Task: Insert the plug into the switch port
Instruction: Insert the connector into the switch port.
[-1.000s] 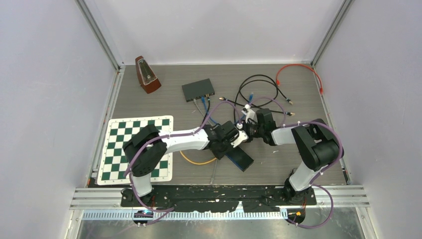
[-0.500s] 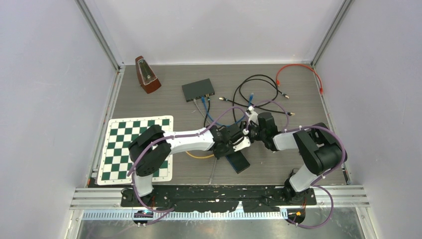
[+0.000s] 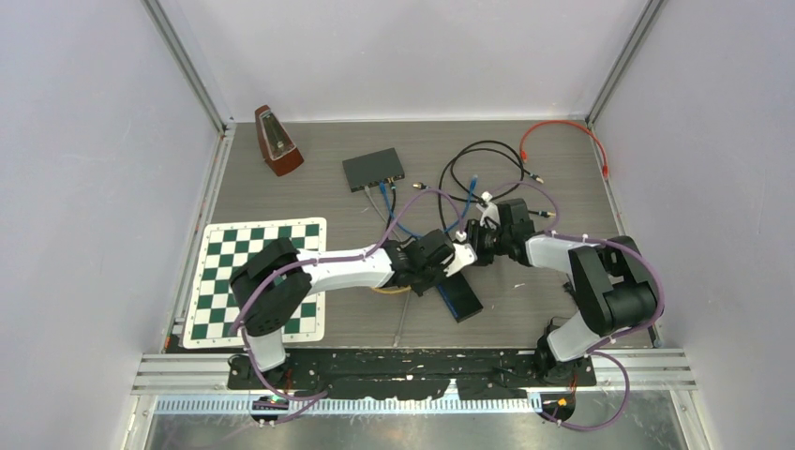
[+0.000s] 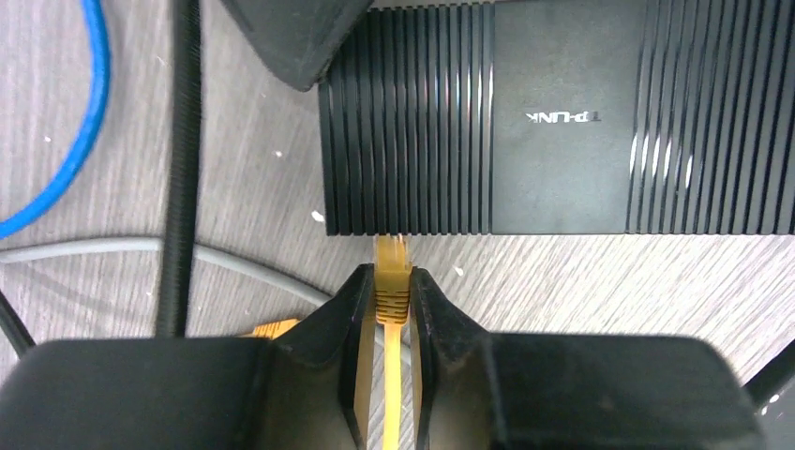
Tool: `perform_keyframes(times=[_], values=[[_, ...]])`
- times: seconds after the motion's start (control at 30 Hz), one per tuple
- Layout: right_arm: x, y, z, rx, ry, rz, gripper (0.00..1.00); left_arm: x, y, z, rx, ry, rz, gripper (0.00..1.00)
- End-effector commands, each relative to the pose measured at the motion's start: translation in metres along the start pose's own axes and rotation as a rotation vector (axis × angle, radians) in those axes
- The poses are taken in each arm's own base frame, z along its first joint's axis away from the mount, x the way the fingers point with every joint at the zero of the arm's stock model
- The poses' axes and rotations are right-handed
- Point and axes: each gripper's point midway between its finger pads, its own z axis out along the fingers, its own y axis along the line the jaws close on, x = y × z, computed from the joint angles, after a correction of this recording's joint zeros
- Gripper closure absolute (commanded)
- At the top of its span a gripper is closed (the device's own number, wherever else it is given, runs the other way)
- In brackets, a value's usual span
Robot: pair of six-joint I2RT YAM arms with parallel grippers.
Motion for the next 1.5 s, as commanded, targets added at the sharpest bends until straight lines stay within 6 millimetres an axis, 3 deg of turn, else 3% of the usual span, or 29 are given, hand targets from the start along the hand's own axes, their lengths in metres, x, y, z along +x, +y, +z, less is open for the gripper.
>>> perform_keyframes(times=[0.0,0.23,0.43,0.7,1.17,1.47], values=[[-0.002,-0.004,-0.016,0.041,0.062,0.007,0.62,-0.064,0.017,-0.022,-0.057,-0.255,-0.053,0.74],[-0.017,-0.014,-0.028,0.061,0.032,0.002,0.58,-0.045,0.017,-0.03,-0.051,-0.243,-0.065,0.58],[-0.022,-0.005,-0.039,0.051,0.023,-0.03,0.55,-0.032,0.021,-0.04,-0.001,-0.258,-0.08,0.49],[-0.016,0.006,-0.047,0.01,0.027,-0.061,0.51,-0.029,0.024,-0.025,0.064,-0.227,-0.057,0.5],[-0.014,0.032,-0.063,-0.053,-0.042,-0.11,0.5,-0.01,0.017,-0.025,0.151,-0.3,-0.11,0.51],[0.003,0.065,-0.042,-0.113,-0.086,-0.091,0.51,-0.002,0.021,-0.028,0.175,-0.355,-0.178,0.51]])
